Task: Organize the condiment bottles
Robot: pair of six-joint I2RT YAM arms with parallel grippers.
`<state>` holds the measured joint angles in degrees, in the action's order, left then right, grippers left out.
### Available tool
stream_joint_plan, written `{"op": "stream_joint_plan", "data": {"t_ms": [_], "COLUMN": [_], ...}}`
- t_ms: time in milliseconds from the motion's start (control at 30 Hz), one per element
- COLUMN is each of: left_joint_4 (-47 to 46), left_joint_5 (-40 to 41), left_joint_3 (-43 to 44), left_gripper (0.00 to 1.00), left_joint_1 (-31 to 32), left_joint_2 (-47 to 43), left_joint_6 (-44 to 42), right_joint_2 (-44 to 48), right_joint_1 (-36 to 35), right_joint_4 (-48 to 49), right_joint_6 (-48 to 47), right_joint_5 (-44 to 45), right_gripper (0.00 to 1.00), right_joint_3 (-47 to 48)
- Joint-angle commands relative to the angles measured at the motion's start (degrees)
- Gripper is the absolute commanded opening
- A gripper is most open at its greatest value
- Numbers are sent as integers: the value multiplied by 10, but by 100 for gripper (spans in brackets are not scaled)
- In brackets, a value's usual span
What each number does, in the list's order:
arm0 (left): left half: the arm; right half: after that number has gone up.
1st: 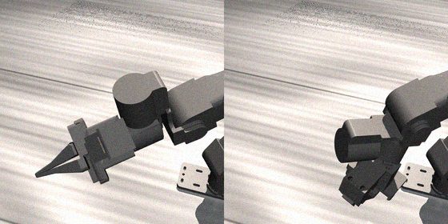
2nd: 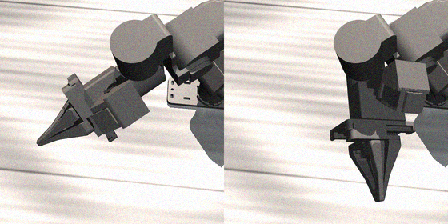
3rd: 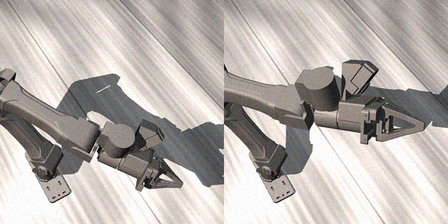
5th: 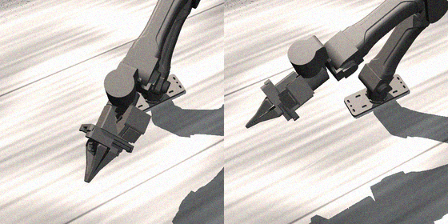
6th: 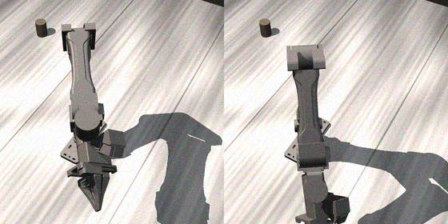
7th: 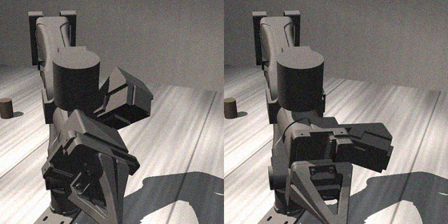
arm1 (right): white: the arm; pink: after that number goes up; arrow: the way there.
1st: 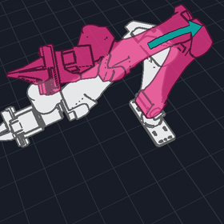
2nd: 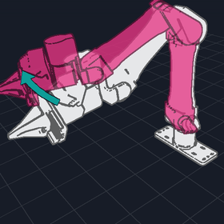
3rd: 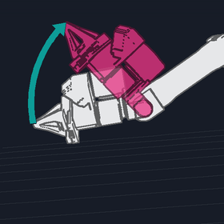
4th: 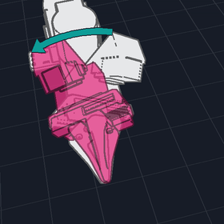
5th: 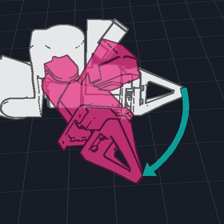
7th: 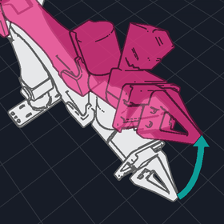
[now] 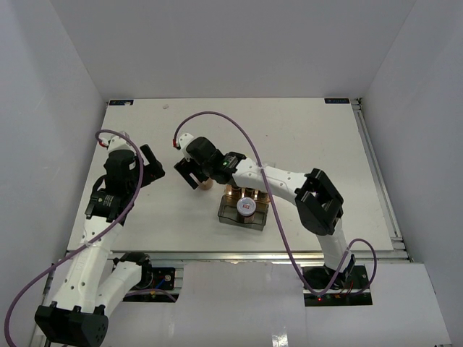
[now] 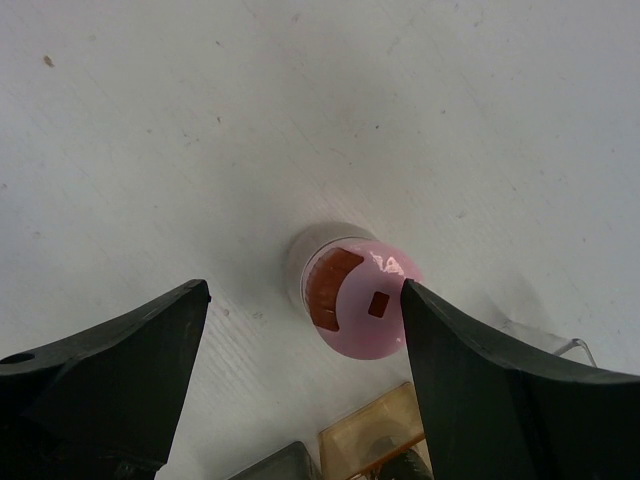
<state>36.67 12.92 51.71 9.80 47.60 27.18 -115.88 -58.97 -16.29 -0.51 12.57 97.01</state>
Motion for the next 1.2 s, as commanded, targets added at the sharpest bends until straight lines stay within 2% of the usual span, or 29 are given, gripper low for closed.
{"op": "stream_joint_plan", "data": {"t_ms": [0, 400, 867, 1167], "left_joint_4": [-18, -19, -19, -23], "left_joint_5": [18, 21, 24, 25], "left_joint_3": [-15, -15, -14, -13], "left_gripper": [98, 98, 98, 98], "left_joint_1": [-4, -4, -4, -4], "left_joint_2": [-12, -8, -5, -1], "left_joint_6": [-16, -16, -13, -18], "right_joint_2": [-15, -15, 13, 1], "right_joint_1": [4, 10, 10, 10], "right_joint_4": [-7, 11, 13, 2], "right_joint_6": [1, 1, -8, -18], "right_joint_5": [20, 36, 52, 63], "right_gripper": [84, 83, 82, 82], "right_joint_3": [27, -2, 1, 23]}}
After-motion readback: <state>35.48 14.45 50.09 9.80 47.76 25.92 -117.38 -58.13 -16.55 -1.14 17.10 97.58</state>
